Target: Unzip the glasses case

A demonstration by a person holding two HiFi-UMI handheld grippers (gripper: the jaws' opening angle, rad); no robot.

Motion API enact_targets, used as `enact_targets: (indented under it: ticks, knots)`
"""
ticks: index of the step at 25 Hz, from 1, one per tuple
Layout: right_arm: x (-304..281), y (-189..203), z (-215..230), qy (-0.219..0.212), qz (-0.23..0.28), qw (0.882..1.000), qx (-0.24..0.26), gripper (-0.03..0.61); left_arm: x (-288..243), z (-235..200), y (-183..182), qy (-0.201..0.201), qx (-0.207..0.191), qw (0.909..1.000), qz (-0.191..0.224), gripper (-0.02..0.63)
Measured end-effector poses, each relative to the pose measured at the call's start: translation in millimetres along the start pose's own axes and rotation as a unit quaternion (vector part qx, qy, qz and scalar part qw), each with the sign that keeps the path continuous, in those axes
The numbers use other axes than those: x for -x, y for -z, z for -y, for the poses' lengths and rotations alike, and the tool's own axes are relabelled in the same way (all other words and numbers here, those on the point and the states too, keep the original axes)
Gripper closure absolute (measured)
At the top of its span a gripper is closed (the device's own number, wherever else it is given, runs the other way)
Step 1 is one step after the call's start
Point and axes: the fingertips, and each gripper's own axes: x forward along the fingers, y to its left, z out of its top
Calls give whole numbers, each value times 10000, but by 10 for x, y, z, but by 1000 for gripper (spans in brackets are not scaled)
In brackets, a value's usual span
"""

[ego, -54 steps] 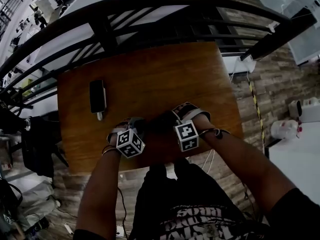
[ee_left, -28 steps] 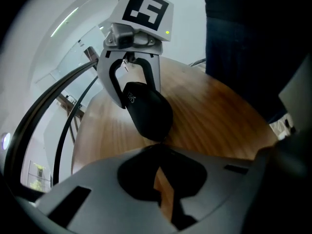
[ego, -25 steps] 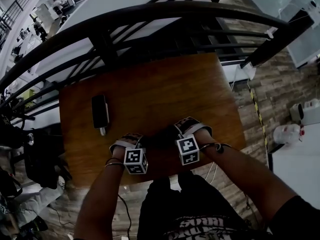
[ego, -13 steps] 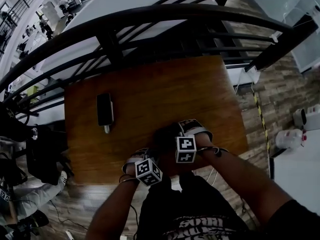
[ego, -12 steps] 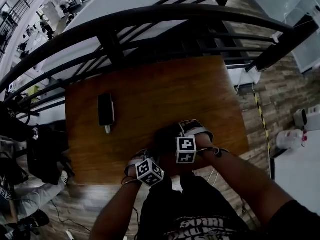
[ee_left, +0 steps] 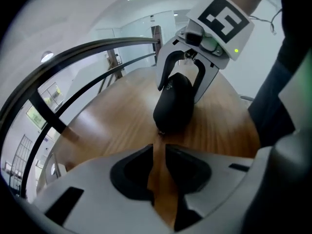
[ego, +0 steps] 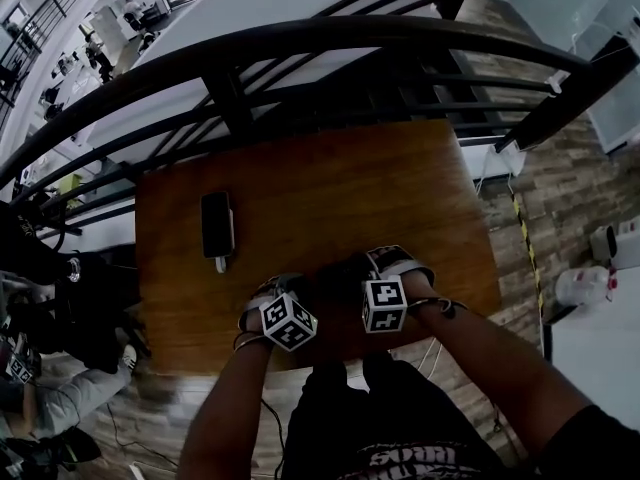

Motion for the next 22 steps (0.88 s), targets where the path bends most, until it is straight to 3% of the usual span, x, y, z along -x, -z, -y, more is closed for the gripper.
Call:
enact_targets:
  ticks: [2,6,8,11,17,19,22]
  knots:
    - [7,-30,1,-40,49,10000,25,276,-40,28,-48,244,-293,9993,35,526]
    - [8,-57,52,-26,76,9999,116,276,-43,74,-34,942,-282,9950,198,524]
    - [23,-50,52,-24,101,9999,130,276,-45,142,-44,1199,-479,9914,230,505]
    - [27,-51,70,19,134,9998,149,276,-71,110,-56,1292,-511,9901,218,466]
    - [30,-91,58,-68,283,9995,86,276,-78,102,-107,1459,-857,9854,202,474]
    - [42,-85,51,-67,312,9995,80,276,-93,97,-164,1432,-892,9854,242,531]
    - [41,-83,56,-75,327,9994,70,276,-117,100,-176,1525,-925,9838,180,534]
